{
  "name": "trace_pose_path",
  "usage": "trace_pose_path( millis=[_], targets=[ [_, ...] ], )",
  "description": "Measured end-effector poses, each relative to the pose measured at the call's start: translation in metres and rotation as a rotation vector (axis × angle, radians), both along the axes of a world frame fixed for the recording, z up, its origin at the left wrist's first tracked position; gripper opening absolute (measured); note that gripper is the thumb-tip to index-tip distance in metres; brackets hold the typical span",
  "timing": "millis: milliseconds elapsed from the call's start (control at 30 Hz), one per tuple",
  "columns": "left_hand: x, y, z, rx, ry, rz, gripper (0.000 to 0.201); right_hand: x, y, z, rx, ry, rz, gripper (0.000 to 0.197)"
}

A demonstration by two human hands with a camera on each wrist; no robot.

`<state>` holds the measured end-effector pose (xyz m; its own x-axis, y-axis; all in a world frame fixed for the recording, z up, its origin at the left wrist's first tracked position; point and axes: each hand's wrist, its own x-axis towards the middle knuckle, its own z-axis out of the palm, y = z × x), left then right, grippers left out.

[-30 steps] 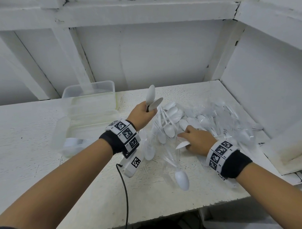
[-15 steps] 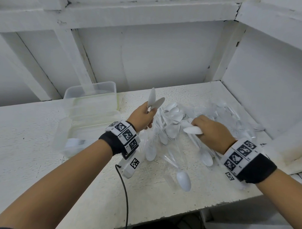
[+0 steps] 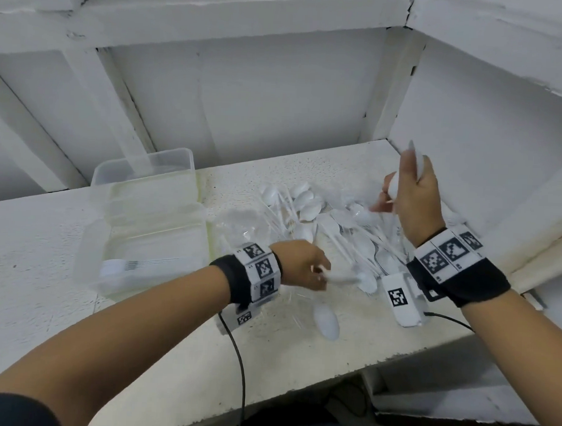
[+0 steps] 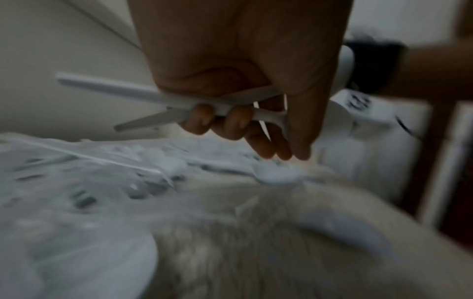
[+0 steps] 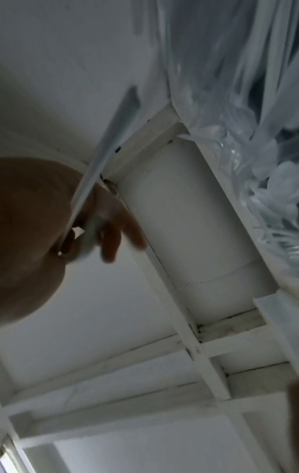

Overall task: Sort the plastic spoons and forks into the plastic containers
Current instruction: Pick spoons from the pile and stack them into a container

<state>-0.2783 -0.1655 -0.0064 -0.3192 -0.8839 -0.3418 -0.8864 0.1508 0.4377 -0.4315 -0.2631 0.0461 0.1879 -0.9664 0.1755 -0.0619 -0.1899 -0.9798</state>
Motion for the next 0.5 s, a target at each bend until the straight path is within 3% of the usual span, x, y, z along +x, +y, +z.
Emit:
trace_pose_path(
  millis=[133, 233, 333, 400, 500],
  targets=[
    [-0.025, 0.006, -0.018, 0.061, -0.222, -0.250, 0.042, -0.012, 0.001, -0.010, -0.076, 0.159, 0.080, 0.021],
    [-0.028, 0.007, -0.026, 0.061, -0.290, -0.297, 0.052, -0.018, 0.008, -0.020, -0.154, 0.288, 0.149, 0.024],
    [-0.028, 0.006, -0.025, 0.020, -0.323, -0.318, 0.048, -0.021, 0.016, -0.029, -0.168, 0.444, 0.223, 0.032],
    [-0.026, 0.002, -0.022, 0.007, -0.228, -0.253, 0.044, -0.023, 0.018, -0.033, -0.175, 0.478, 0.243, 0.035],
    [-0.016, -0.005, -0.010, -0.055, 0.055, -0.047, 0.041, -0.030, 0.015, -0.038, -0.129, 0.513, 0.243, 0.052]
  ],
)
